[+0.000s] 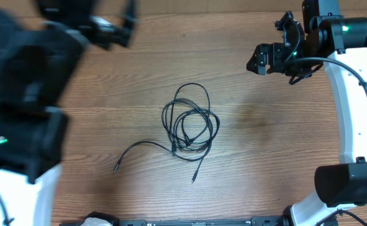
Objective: Untangle cables
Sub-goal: 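Move the left gripper forward toward the top of the cable bundle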
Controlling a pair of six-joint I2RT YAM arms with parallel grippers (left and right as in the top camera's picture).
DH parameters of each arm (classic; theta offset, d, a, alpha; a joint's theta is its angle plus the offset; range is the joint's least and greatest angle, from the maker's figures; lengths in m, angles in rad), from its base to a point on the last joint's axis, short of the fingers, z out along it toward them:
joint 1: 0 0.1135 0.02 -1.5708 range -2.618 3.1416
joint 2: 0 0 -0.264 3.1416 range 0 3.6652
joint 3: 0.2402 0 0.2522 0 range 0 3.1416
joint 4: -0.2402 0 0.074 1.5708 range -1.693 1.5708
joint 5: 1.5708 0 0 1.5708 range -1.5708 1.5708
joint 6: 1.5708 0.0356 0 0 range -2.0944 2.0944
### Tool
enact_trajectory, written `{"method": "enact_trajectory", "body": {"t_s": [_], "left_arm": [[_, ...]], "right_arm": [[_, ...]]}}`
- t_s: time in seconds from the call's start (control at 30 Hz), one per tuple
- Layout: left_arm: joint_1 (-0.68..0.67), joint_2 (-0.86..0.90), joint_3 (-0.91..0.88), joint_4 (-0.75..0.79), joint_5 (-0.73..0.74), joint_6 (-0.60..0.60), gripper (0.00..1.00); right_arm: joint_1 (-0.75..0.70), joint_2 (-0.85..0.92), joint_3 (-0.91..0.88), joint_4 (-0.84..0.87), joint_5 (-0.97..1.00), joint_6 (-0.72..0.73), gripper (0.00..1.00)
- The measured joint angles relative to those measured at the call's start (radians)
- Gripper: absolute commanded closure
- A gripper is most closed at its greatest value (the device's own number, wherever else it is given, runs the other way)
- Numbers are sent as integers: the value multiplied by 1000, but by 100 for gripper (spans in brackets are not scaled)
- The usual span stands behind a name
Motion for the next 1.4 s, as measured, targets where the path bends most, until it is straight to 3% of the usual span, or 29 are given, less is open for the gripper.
{"method": "enact_trajectory", "body": {"t_s": [0.13,0.23,0.6,0.73,1.03,1.4], "left_arm": [[-225,32,-116,73,-210,123,0],[-272,79,-200,96,-268,122,0],[-81,272,-299,36,-179,-19,1],[-23,277,-299,-72,-127,-31,1],[-14,330,-298,-352,-19,-75,0],[-14,465,-298,-368,89,-168,0]], "right_arm": [[0,-1,0,5,36,0,0],[0,-1,0,4,52,0,0],[0,-2,0,-9,79,0,0],[0,-2,0,-11,87,0,0],[0,-2,0,-36,90,0,0],[0,-2,0,-64,159,10,0]]}}
